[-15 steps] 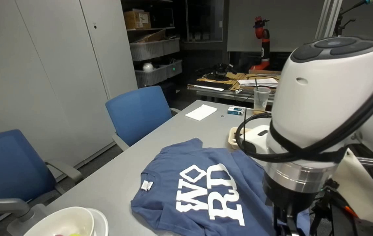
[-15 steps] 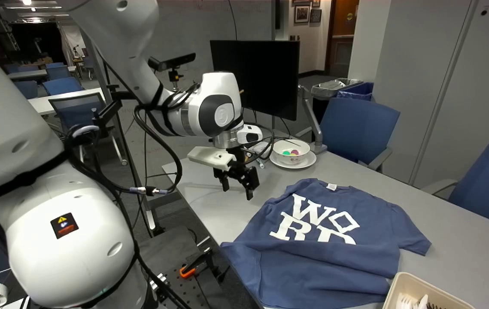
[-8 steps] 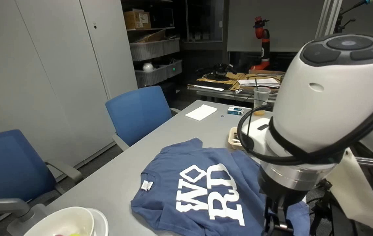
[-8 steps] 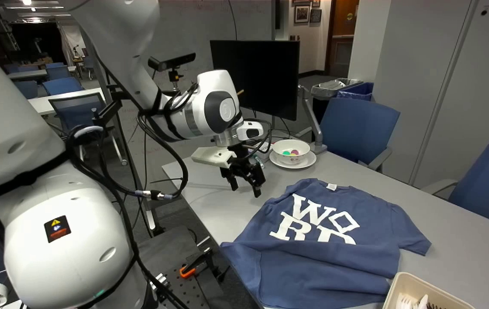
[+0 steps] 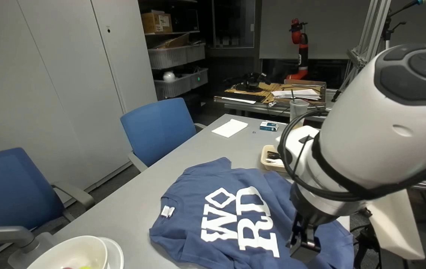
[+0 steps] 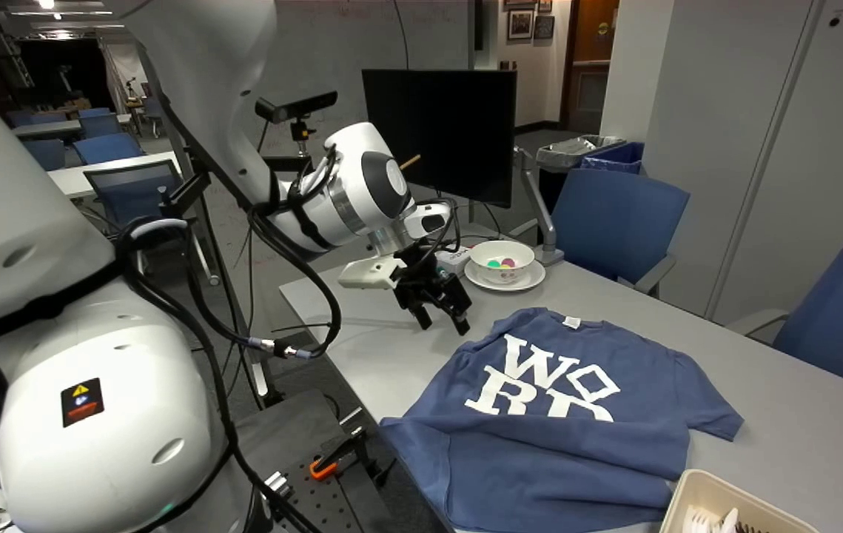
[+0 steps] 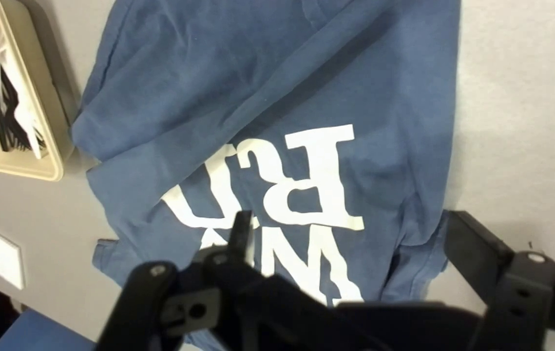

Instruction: Unfold the blue shirt

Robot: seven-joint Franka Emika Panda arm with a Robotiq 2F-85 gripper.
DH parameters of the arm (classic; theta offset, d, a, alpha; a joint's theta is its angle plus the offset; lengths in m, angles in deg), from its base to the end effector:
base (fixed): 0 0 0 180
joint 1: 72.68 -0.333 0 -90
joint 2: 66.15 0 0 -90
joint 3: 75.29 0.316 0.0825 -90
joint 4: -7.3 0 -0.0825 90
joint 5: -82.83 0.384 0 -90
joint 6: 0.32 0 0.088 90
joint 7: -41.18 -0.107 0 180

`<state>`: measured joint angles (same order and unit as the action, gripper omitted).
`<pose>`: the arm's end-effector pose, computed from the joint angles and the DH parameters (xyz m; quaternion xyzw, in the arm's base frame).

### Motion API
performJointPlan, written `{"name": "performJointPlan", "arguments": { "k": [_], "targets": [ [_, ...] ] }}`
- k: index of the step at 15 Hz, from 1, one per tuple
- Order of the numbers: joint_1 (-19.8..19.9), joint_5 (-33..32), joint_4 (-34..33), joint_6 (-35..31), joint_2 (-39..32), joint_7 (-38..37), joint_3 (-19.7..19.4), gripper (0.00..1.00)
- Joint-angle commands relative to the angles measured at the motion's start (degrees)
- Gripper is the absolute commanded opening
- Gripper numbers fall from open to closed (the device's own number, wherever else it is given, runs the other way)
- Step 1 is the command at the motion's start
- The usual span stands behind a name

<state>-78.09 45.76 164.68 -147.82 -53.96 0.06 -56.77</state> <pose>0.3547 0.1617 0.2811 0.9712 0.1188 0.1147 0.1717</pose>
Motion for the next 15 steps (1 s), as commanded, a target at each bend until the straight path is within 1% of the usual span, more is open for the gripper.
{"name": "performJointPlan", "arguments": {
  "k": [1, 3, 15],
  "targets": [
    [-0.3, -1.5, -0.1, 0.1, 0.1, -1.9, -0.3, 1.00],
    [-0.3, -2.2, -0.1, 0.2, 0.1, -3.2, -0.2, 1.00],
    [-0.2, -2.2, -0.2, 0.2, 0.1, -3.3, -0.2, 1.00]
  ]
}}
